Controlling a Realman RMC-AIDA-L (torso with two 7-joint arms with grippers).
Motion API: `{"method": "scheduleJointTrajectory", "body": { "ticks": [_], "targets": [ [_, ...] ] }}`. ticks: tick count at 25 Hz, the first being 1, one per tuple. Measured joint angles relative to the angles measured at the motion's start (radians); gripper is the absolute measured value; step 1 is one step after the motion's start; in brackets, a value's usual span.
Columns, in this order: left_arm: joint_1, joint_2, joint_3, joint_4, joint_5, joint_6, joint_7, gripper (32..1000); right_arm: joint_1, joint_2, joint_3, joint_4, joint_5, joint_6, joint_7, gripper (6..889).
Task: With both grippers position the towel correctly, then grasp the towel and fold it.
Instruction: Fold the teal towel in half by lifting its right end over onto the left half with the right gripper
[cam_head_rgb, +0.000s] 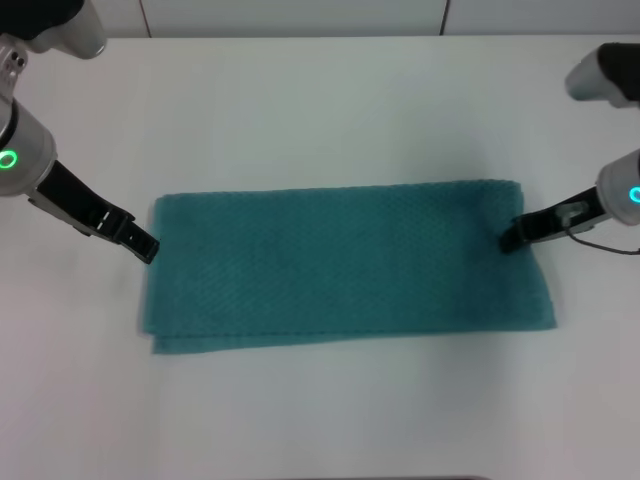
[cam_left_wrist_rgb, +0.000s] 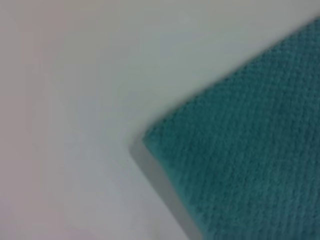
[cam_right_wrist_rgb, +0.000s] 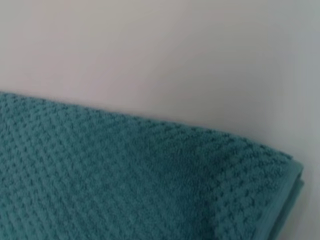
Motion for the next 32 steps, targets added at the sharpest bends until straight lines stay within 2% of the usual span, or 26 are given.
{"method": "scheduleJointTrajectory", "body": {
  "ticks": [9,17,28,32],
  "targets": [
    [0.004,0.0006,-0.002,0.0,-0.001,0.0,0.003,893,-0.032,-0.083,0.025,-0.003,0.003,0.052,0.009,117],
    [0.005,0.0006,0.0,0.0,-0.004,0.0,0.005,894,-0.051,-0.139,0.025,-0.004,-0.006,0.072,0.033,116],
    [0.004,0.0006,0.001,0.0,-0.002,0.0,0.005,893,-0.099,-0.192,0.028,-0.042,-0.073,0.133,0.08,112],
    [0.004,0.0006,0.001,0.0,-0.002,0.001,0.005,893,-0.111,-0.202,0.028,-0.064,-0.074,0.156,0.082,110]
  ]
}}
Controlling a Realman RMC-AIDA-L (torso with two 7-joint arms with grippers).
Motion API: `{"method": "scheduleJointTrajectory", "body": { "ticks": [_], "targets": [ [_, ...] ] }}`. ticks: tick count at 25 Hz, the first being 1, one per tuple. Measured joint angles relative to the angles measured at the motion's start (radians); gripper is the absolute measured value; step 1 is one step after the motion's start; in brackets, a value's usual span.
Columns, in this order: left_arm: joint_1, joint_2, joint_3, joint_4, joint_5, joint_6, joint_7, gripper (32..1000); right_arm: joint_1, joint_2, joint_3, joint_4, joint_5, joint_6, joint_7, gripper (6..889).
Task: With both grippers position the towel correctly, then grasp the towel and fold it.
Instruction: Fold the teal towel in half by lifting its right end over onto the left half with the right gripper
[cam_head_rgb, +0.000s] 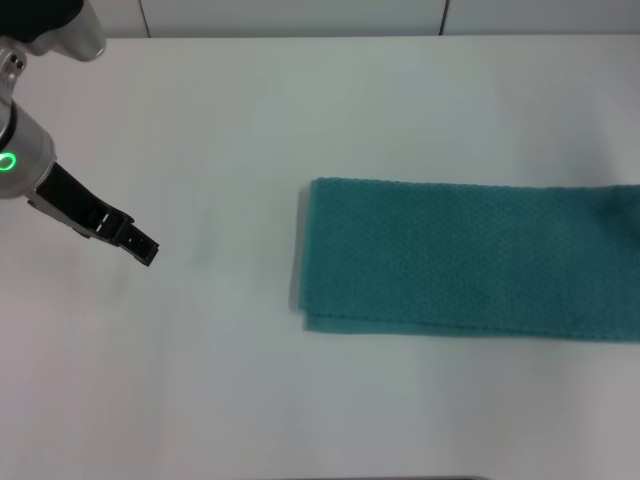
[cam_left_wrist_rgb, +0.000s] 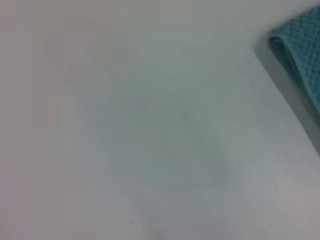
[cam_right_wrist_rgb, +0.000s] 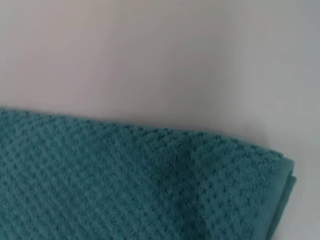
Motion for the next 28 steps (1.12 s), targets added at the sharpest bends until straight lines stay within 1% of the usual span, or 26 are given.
{"method": "scheduleJointTrajectory", "body": {
  "ticks": [5,8,11,14,16,17,20,22,24,26,28],
  "targets": [
    [-0.001,0.0,0.0,0.0,0.001,0.0,0.0,893,0.003,-0.01,0.0,-0.008,0.0,0.022,-0.003,108],
    [-0.001,0.0,0.0,0.0,0.0,0.001,0.0,894,0.006,-0.006,0.0,-0.039,0.007,0.067,-0.019,107],
    [-0.001,0.0,0.0,0.0,-0.002,0.001,0.0,894,0.014,0.005,0.002,-0.089,0.063,0.168,-0.06,107],
    [0.0,0.0,0.0,0.0,-0.004,0.001,0.001,894,0.046,0.015,0.002,-0.124,0.154,0.293,-0.1,106],
    [0.001,0.0001,-0.001,0.0,-0.005,0.003,0.001,894,0.089,0.03,0.002,-0.131,0.206,0.356,-0.111,106],
    [0.001,0.0,-0.001,0.0,-0.005,0.004,0.001,893,0.124,0.043,0.001,-0.132,0.233,0.385,-0.113,105],
    [0.001,0.0006,-0.002,0.0,-0.005,0.007,0.001,893,0.211,0.075,-0.001,-0.133,0.29,0.42,-0.114,105],
    [-0.006,0.0004,-0.001,0.0,-0.004,0.008,0.002,893,0.263,0.095,-0.004,-0.127,0.312,0.407,-0.114,105],
    [-0.018,-0.0006,0.0,0.0,-0.007,0.008,0.003,894,0.304,0.112,-0.011,-0.106,0.309,0.377,-0.114,104],
    [-0.026,-0.0015,0.001,0.0,-0.008,0.009,0.003,894,0.328,0.133,-0.027,-0.077,0.294,0.331,-0.114,104],
    [-0.027,-0.0017,0.003,0.0,-0.008,0.01,0.001,894,0.339,0.152,-0.05,-0.047,0.285,0.28,-0.115,104]
  ]
}}
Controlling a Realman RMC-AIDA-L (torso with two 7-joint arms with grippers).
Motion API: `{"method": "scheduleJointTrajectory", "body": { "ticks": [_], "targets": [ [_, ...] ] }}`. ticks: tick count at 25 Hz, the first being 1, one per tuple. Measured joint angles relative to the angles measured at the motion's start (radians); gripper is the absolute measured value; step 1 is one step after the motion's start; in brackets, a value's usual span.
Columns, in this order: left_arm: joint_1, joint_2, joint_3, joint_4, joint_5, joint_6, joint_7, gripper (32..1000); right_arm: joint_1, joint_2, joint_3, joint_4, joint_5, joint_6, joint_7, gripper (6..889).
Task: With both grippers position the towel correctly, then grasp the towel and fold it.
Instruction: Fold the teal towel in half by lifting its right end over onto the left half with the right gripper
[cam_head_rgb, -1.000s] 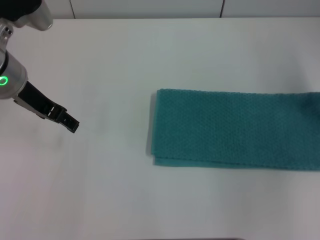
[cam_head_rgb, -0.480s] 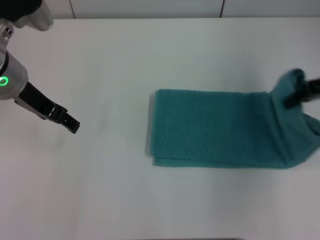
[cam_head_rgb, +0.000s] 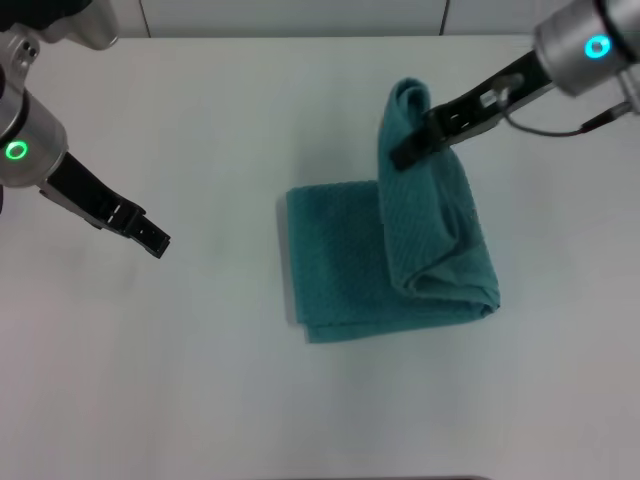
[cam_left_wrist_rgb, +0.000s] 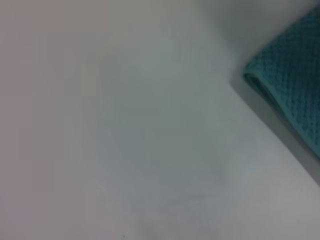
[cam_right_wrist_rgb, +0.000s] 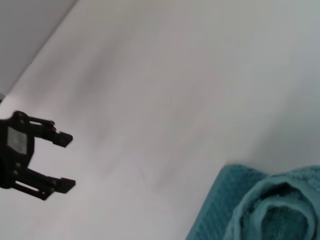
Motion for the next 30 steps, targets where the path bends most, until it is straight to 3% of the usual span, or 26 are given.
{"method": "scheduleJointTrajectory", "body": {
  "ticks": [8,16,21,30],
  "targets": [
    [-0.001,0.0001,0.0,0.0,-0.002,-0.002,-0.003,893,0.025,0.06,-0.053,0.053,-0.012,-0.086,-0.006,111],
    [-0.003,0.0002,0.0,-0.013,-0.002,-0.004,-0.001,893,0.029,0.074,-0.037,0.056,0.003,-0.122,0.009,123],
    [-0.004,0.0002,0.0,-0.023,-0.008,-0.007,0.0,894,0.029,0.083,-0.03,0.056,0.011,-0.143,0.008,332],
    [-0.003,0.0003,0.0,-0.025,-0.016,-0.011,0.002,893,0.019,0.085,-0.022,0.049,0.017,-0.153,0.004,525]
  ]
}}
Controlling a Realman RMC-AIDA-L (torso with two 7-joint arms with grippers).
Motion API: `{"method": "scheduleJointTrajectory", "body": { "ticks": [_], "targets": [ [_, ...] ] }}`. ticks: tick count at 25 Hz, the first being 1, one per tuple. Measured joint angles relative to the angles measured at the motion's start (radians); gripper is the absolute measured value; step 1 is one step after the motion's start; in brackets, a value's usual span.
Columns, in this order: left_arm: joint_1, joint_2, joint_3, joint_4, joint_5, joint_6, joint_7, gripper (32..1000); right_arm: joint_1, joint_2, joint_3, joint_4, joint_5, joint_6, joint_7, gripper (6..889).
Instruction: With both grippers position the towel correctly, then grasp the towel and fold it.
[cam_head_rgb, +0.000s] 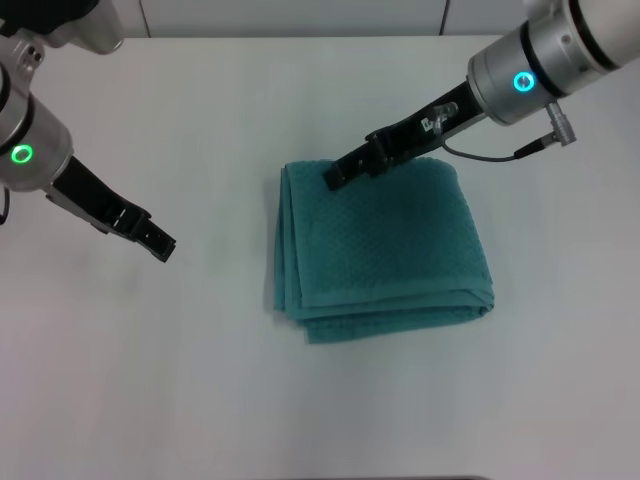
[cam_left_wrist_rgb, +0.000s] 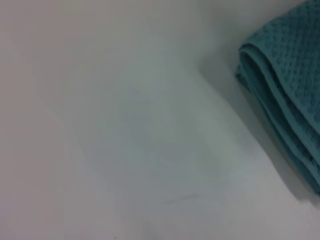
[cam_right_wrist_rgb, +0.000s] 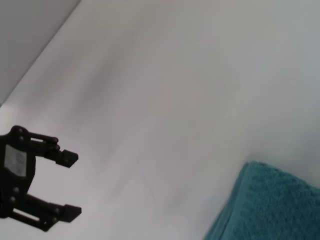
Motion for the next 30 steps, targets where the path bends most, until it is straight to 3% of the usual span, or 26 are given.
{"method": "scheduleJointTrajectory", "body": {
  "ticks": [4,8,10,17,23,30],
  "targets": [
    [0.001,0.0012,0.0,0.0,0.0,0.0,0.0,893,-0.029,-0.02,0.023,-0.002,0.025,-0.001,0.006,636],
    [0.005,0.0025,-0.004,0.0,0.001,0.002,0.0,894,-0.072,-0.067,0.071,-0.004,0.034,-0.001,0.018,772],
    [0.006,0.0027,-0.006,0.0,0.002,0.003,0.0,894,-0.094,-0.087,0.073,-0.012,0.035,0.001,0.032,857],
    [0.012,0.0029,-0.012,0.0,0.003,0.005,0.0,894,-0.182,-0.11,0.074,-0.114,0.032,0.043,0.063,855],
    [0.012,0.0043,-0.013,0.0,0.005,0.002,-0.003,893,-0.222,-0.153,0.068,-0.127,-0.011,0.064,0.074,854],
    [0.013,0.0044,-0.034,0.0,0.009,0.002,-0.002,894,-0.242,-0.159,0.071,-0.131,-0.161,0.066,0.081,852]
  ]
}}
